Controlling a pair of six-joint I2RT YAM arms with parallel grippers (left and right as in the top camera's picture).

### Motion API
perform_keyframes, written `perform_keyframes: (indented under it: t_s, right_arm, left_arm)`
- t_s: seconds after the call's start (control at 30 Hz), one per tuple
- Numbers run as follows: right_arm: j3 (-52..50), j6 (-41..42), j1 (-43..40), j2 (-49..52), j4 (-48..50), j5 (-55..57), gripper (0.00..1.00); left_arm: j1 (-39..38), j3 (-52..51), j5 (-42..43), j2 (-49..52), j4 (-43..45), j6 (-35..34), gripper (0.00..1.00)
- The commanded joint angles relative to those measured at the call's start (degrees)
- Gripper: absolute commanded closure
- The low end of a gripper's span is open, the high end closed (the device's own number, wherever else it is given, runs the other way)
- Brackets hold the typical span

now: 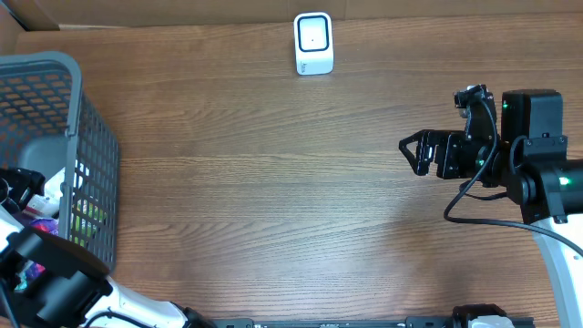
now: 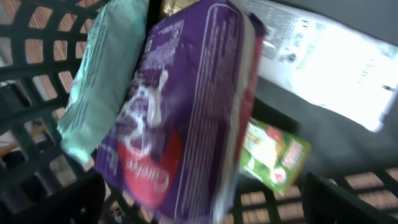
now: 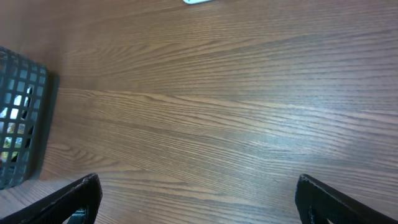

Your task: Scan the item barcode

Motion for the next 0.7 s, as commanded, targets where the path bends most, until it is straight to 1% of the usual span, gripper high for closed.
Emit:
perform_keyframes:
  t_s: [0.0, 0.07, 0.17, 0.23, 0.27, 0.33, 0.4, 0.47, 0.5, 0.67]
  right_arm:
    - [0.8, -0.5, 0.2, 0.1, -0.1, 0.7, 0.00]
    - [0.8, -0.5, 0.2, 0.2, -0.1, 0.7, 0.00]
    - [0.8, -0.5, 0.2, 0.2, 0.0, 0.7, 0.00]
    - [0.8, -0.5, 0.2, 0.2, 0.0, 0.7, 0.00]
    - [0.8, -0.5, 0.2, 0.2, 0.0, 0.7, 0.00]
    - [0.8, -0.5, 0.2, 0.2, -0.1, 0.7, 0.00]
    - [0.8, -0.5, 0.2, 0.2, -0.2, 0.7, 0.00]
    - [0.7, -0.5, 0.2, 0.2, -0.2, 0.7, 0.00]
    - [0.6, -0.5, 0.2, 0.2, -0.2, 0.9, 0.00]
    - [0.4, -0.5, 0.2, 0.6, -0.4, 2.7, 0.00]
  left_arm:
    - [0.2, -0.3, -2.8, 2.4, 0.4, -1.0, 0.11]
    - [-0.1, -0.3, -2.8, 3.6, 0.7, -0.7, 0.12]
    - [-0.9, -0.3, -2.8, 5.2, 0.8, 0.4, 0.17]
    - [-1.4, -0.5, -3.2, 5.9, 0.8, 0.9, 0.24]
    - [-1.7, -0.8, -3.3, 6.0, 0.8, 1.3, 0.29]
    - [-2.0, -2.0, -4.3, 6.1, 0.9, 1.6, 0.44]
    - [-2.1, -2.9, -5.0, 6.1, 0.9, 1.6, 0.56]
    - [-2.1, -3.2, -5.2, 6.1, 0.5, 1.6, 0.83]
    - [-2.1, -3.2, -5.2, 6.1, 0.3, 1.6, 0.96]
    - [-2.1, -2.1, -4.7, 5.8, -1.0, 1.6, 0.96]
